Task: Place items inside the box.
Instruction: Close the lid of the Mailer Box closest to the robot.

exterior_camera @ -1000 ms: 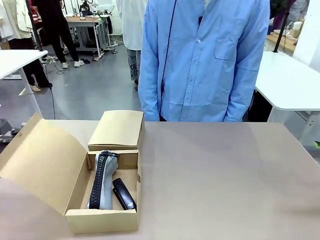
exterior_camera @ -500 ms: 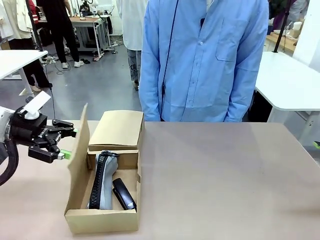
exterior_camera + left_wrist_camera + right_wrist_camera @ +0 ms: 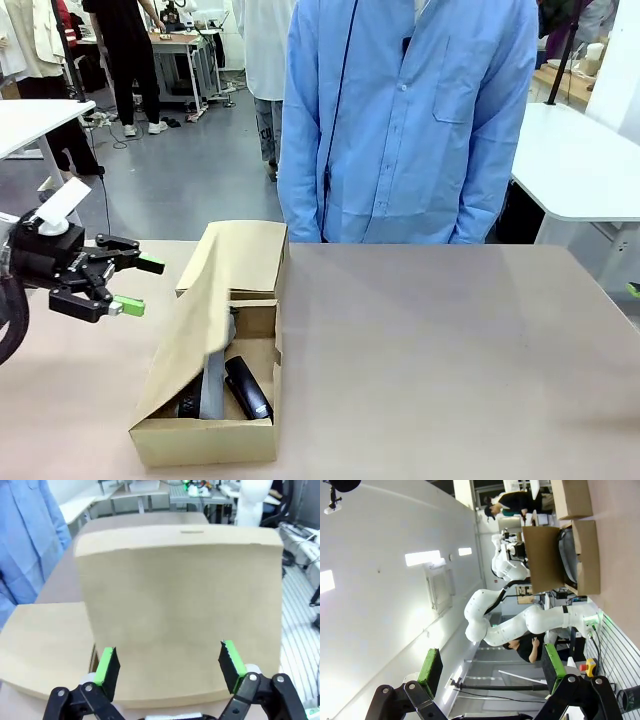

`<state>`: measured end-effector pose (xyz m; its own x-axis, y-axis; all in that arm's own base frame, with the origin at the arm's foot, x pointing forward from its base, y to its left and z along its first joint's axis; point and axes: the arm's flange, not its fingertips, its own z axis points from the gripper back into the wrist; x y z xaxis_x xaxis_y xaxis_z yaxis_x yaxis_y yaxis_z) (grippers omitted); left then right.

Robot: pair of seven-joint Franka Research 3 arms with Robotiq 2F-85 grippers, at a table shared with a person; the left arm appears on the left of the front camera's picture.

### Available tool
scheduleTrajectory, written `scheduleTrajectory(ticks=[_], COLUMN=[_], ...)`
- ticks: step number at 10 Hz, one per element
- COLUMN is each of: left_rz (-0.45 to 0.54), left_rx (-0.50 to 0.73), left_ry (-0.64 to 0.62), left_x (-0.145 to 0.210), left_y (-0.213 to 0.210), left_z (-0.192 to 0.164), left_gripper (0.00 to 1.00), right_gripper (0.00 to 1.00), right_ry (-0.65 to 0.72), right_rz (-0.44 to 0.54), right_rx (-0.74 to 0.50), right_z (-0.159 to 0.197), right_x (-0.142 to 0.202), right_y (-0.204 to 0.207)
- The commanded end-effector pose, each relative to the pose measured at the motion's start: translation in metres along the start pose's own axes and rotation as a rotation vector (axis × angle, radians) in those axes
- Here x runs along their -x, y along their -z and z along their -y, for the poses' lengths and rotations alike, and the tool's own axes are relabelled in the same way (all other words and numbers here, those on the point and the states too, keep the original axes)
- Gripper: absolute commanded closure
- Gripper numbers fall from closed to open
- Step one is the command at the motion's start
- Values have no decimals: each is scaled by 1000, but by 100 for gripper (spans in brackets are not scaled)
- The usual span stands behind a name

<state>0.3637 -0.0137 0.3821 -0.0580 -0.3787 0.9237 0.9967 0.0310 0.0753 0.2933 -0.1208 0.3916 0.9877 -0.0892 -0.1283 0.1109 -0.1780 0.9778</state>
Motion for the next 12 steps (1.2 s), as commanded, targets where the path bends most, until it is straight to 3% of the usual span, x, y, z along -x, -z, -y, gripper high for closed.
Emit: scheduleTrajectory(ticks=[1,4,5,8,12], left_rz=[19,52,28,-87,-160], left_rx=[-51,-27,52,88,41], left_ry=[53,-19,-32,-11,-22], left_x=[1,1,10,28,44], left_y=[42,72,88,107,119], left_z=[25,48,58,66,62], left_gripper=[0,0,0,0,0], right_gripper=[0,0,0,0,0], right_ry=[16,16,16,16,16], right_rz=[-5,-5,-5,-5,-5], right_rx=[2,2,2,2,2], right_z=[-3,-3,-3,-3,-3], right_x=[6,6,6,6,6], right_y=[3,3,3,3,3])
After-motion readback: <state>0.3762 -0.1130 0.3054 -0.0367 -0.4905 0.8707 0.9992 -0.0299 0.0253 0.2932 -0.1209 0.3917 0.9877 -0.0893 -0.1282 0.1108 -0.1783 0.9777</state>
